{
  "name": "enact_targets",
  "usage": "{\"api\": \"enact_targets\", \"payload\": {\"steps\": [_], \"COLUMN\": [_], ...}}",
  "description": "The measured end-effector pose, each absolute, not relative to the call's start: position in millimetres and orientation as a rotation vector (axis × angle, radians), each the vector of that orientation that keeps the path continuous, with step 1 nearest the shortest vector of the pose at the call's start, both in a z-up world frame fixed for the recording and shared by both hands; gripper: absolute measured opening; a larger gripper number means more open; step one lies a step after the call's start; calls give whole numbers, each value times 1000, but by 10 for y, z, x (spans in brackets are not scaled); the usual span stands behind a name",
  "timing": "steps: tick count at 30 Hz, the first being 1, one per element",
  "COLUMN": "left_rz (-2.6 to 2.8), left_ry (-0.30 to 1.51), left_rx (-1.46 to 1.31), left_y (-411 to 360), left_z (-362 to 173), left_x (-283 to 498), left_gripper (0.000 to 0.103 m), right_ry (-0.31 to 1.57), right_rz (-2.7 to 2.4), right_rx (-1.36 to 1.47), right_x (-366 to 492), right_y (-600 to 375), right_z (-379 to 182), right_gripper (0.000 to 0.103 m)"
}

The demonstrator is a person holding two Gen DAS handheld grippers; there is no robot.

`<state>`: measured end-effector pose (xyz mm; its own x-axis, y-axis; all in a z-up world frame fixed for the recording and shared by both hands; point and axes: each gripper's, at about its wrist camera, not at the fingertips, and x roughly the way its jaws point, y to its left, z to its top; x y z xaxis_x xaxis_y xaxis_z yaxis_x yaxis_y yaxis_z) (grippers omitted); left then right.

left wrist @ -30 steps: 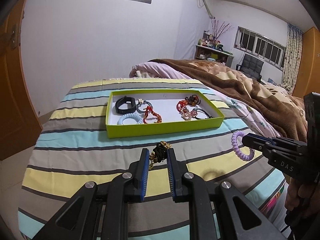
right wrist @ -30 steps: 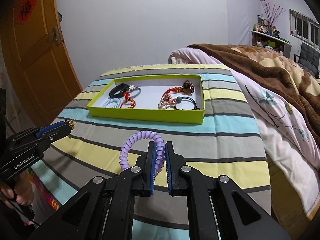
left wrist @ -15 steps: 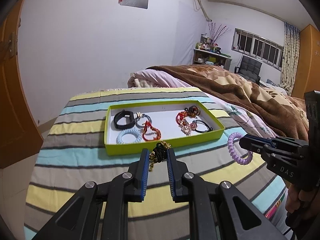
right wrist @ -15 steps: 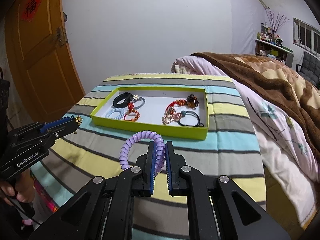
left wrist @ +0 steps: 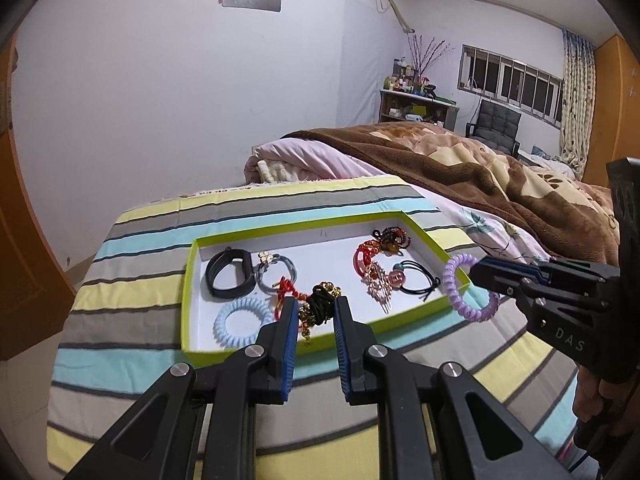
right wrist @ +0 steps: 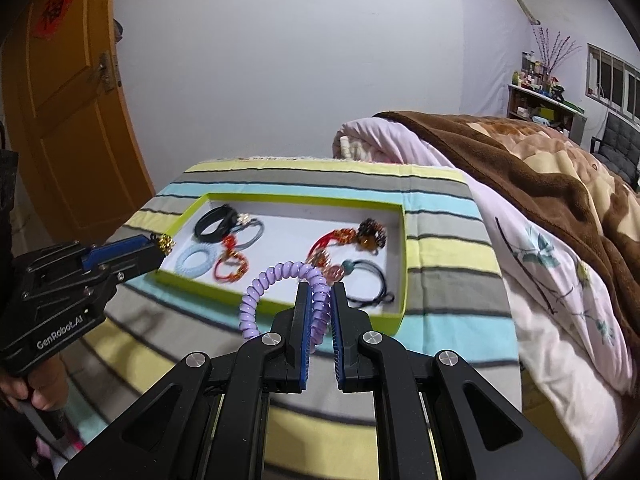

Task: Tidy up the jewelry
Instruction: 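Carry the brooch and lavender coil tie into the green box and open both tools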

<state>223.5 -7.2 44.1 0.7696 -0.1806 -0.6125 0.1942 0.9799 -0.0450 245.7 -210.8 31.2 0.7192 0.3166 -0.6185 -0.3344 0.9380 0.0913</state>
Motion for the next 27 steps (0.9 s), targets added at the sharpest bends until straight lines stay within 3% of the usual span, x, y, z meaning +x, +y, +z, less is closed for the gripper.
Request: {"api": "enact_targets", "payload": {"steps": [27], "left_rz": [-241], "left_ry": [783], "left_rx": [18], "left_y": [-239], "left_z": [-93], "left_x": [2935], "left_gripper": [18], "right_ry": [813], "right_rz": [351], "right_rx": [-87], "right_x": [3139], "right_y": [-1980], "right_z": [-190], "right_gripper": [9]}}
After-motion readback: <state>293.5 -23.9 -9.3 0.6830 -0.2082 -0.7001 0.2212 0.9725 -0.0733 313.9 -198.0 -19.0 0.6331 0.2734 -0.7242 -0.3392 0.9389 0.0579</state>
